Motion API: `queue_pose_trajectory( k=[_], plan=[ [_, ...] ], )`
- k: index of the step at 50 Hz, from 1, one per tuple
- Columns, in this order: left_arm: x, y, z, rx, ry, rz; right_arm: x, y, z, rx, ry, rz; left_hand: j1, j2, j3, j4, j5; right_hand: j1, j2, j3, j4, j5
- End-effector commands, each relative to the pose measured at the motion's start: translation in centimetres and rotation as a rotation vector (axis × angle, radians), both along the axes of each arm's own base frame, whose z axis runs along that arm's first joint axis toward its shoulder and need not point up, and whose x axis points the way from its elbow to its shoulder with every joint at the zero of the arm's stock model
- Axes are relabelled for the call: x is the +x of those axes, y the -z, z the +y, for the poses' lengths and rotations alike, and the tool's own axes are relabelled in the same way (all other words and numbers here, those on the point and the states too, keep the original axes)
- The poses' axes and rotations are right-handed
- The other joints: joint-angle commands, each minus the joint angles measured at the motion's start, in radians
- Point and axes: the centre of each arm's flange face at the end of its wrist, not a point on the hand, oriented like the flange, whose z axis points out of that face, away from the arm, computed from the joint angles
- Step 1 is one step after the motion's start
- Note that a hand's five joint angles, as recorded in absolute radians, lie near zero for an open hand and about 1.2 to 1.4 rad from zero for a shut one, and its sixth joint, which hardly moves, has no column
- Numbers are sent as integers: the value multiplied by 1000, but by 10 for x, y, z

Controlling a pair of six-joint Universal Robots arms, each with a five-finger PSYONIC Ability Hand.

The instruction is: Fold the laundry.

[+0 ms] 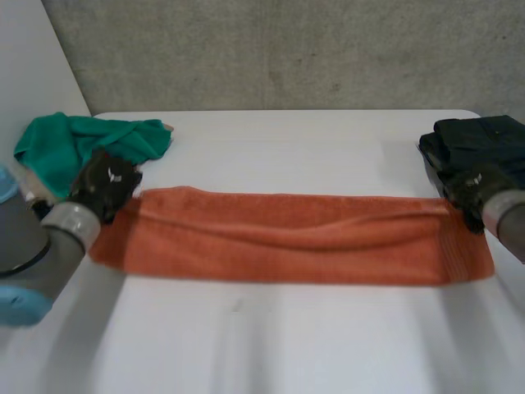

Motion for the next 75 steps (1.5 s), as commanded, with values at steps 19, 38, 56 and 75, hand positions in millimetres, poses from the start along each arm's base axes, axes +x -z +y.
queue_pose_trajectory(
  k=[19,38,56,75],
  plan=[
    [-3,-141,-99,-488,-168,566,40,-146,-71,-786,30,-405,264,196,200,194,230,262,216,206,196,211],
    [1,-17,11,-12,-126,388,32,1,-24,-112,38,-247,264,196,200,194,230,262,216,206,196,211],
    [53,-10,135,341,-156,-137,-38,-10,78,237,-41,265,264,196,200,194,230,262,216,206,196,211],
    [6,21,19,109,-74,-13,-11,24,2,6,41,34,264,196,200,194,230,262,216,206,196,211]
  ],
)
